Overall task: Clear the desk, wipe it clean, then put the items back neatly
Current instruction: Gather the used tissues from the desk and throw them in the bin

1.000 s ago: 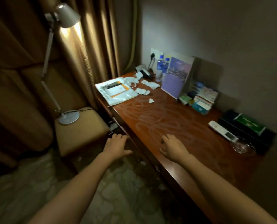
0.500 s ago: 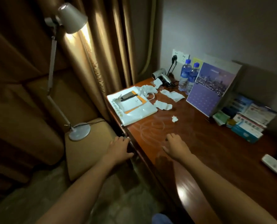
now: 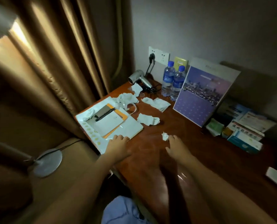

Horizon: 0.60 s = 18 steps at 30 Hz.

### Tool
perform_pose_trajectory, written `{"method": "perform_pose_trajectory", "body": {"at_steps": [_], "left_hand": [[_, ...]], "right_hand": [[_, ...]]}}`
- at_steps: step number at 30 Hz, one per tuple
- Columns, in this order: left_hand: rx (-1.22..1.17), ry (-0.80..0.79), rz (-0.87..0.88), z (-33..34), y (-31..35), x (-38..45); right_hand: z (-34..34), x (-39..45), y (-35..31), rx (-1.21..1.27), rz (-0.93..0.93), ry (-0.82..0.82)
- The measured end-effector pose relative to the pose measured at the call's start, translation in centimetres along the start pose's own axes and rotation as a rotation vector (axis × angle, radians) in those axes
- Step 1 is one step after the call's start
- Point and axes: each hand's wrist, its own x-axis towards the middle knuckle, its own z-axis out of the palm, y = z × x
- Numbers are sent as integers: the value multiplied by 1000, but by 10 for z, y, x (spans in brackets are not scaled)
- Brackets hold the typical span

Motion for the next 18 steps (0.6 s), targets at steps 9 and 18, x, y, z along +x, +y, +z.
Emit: {"method": "perform_pose_trajectory", "body": {"at_steps": [9,18], "left_hand": [[-18,-20,172,-32,-49,164],[-49,-11,128,-55,-106,284]], "right_hand": [[28,90,-26,212,458,-22],[33,178,-76,163,509,13]]}}
